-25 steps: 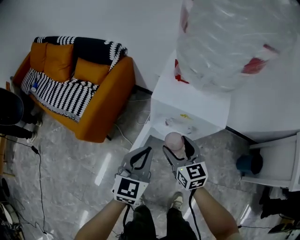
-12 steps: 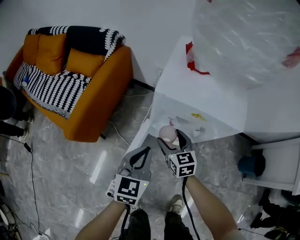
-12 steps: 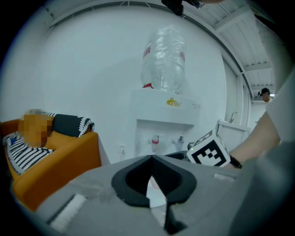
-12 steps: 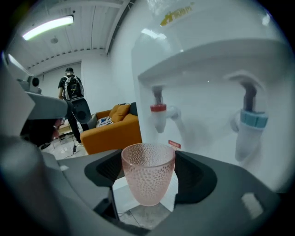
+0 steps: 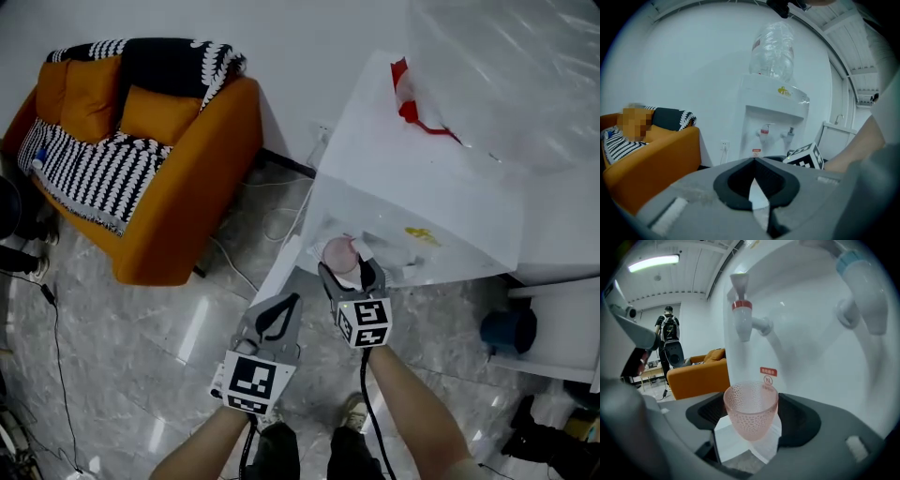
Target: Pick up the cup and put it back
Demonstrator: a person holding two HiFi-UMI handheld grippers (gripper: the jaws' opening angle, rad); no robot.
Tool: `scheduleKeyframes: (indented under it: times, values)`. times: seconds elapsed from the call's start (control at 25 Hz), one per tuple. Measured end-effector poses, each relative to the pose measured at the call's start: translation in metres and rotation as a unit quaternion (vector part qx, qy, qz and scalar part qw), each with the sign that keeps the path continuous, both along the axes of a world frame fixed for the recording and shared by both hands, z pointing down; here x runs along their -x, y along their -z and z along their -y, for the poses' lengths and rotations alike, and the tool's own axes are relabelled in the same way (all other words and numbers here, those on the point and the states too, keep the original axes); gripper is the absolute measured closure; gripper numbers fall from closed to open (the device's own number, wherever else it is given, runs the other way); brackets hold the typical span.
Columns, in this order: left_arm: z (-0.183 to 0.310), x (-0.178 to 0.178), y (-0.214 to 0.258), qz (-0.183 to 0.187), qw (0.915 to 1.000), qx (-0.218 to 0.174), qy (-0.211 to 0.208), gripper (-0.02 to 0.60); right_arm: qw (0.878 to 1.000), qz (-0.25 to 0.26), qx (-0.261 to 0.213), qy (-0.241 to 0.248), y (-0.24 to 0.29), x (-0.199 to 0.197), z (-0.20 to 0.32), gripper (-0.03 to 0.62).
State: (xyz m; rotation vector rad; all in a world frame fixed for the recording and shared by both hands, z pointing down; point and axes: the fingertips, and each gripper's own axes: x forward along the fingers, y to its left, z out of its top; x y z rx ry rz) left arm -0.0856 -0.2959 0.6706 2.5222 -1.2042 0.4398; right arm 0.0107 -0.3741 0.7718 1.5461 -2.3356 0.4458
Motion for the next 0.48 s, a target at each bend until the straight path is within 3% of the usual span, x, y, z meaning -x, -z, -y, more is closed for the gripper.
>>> scheduleKeyframes:
  times: [0.16,0.48]
  values:
    - [0.006,0.002,-0.007,-0.003,1.0000,0.002,0.003,0.580,1.000,0.003,-0.002,-0.007,-0.008,-0.002,0.000,0.230]
    - [0.009,0.004,-0.007,0.005,0.9999,0.007,0.007,0.580,0.999,0.024,0.042,-0.021,-0.004,-0.010,-0.011,0.180]
